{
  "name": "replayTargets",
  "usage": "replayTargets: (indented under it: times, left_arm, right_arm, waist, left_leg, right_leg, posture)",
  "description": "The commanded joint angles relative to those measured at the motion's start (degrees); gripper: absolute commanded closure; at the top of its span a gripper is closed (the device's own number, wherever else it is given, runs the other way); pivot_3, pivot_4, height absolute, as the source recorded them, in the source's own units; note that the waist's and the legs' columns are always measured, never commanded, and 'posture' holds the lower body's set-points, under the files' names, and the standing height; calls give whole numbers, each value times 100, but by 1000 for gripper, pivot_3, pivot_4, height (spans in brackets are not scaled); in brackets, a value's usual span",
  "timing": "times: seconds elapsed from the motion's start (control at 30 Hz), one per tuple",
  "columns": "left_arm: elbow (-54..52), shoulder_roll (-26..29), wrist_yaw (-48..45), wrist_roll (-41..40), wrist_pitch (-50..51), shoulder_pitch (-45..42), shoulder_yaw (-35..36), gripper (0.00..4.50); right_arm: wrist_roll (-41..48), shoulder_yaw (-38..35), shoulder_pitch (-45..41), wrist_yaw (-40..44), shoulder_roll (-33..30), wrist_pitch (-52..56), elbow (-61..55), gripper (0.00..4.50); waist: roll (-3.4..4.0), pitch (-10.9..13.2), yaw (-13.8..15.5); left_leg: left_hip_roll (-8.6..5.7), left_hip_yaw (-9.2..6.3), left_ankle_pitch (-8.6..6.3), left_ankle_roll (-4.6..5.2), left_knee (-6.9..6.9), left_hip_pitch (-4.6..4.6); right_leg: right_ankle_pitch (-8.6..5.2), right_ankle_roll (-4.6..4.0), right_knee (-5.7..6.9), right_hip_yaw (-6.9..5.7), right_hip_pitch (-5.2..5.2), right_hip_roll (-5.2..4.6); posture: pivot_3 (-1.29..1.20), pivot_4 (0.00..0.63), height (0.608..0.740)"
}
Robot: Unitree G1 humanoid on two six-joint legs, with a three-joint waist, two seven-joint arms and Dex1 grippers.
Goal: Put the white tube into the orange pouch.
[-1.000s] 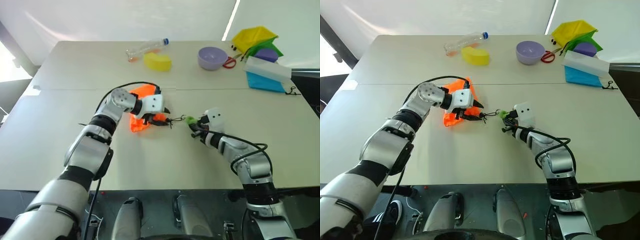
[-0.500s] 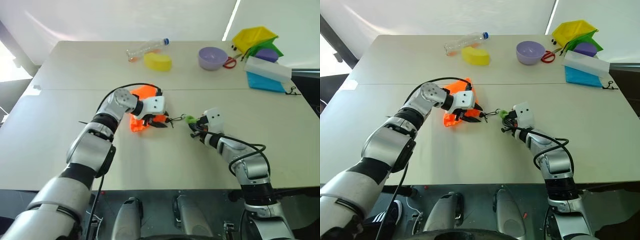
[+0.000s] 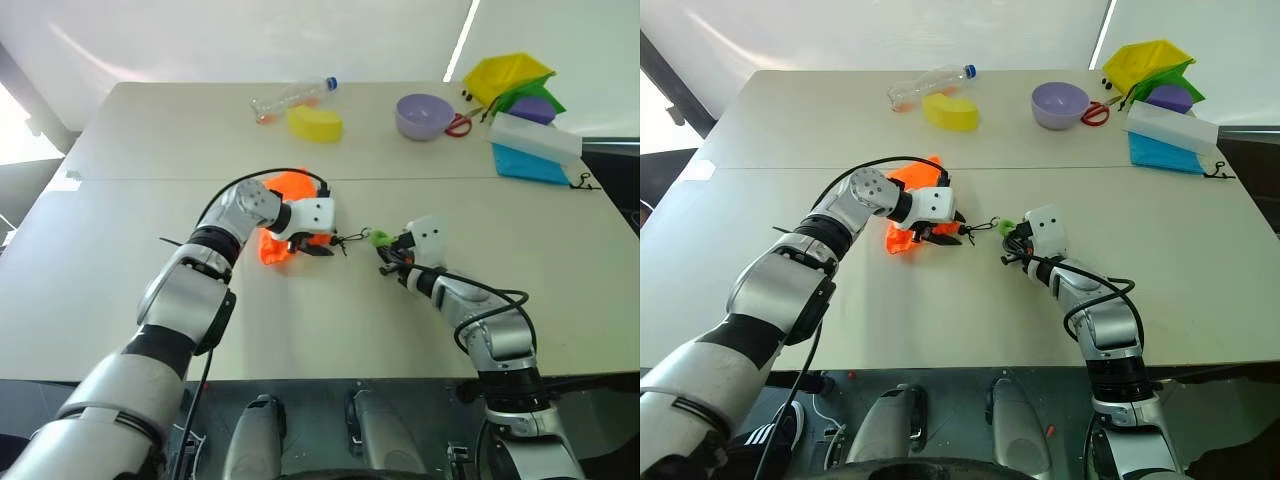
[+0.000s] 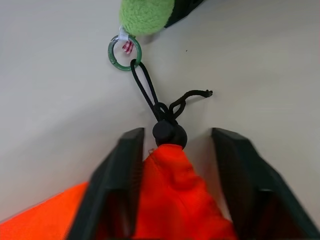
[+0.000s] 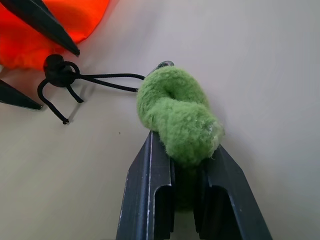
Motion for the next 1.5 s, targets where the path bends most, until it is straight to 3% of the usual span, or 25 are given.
replayTargets:
  times: [0.03, 1.4, 1.5]
  left_arm:
    - [-17, -29, 33, -51, -12, -43, 100, 3241]
    - [36, -126, -127, -280, 574, -37, 435, 3241]
    - [7, -103, -230, -244, 535, -15, 426, 2434]
  right_arm:
    - [-35, -41, 41, -39, 16, -14, -89, 4500]
    - [-29, -96, -467, -54, 135, 21, 117, 4500]
    - [-40, -93, -463, -43, 145, 20, 114, 4500]
  waist:
    - [0, 0, 0]
    - [0, 0, 9]
    - [0, 0, 9]
  left_leg:
    - [0, 0, 0, 0, 0, 0]
    - [0, 0, 0, 0, -1, 0]
    - [0, 0, 0, 0, -1, 0]
  right_leg:
    - [0, 0, 0, 0, 0, 0]
    - [4, 8, 1, -1, 0, 0]
    - [4, 8, 1, 0, 0, 0]
  posture:
    - [0, 150, 740]
    - [0, 150, 740]
    - [0, 150, 740]
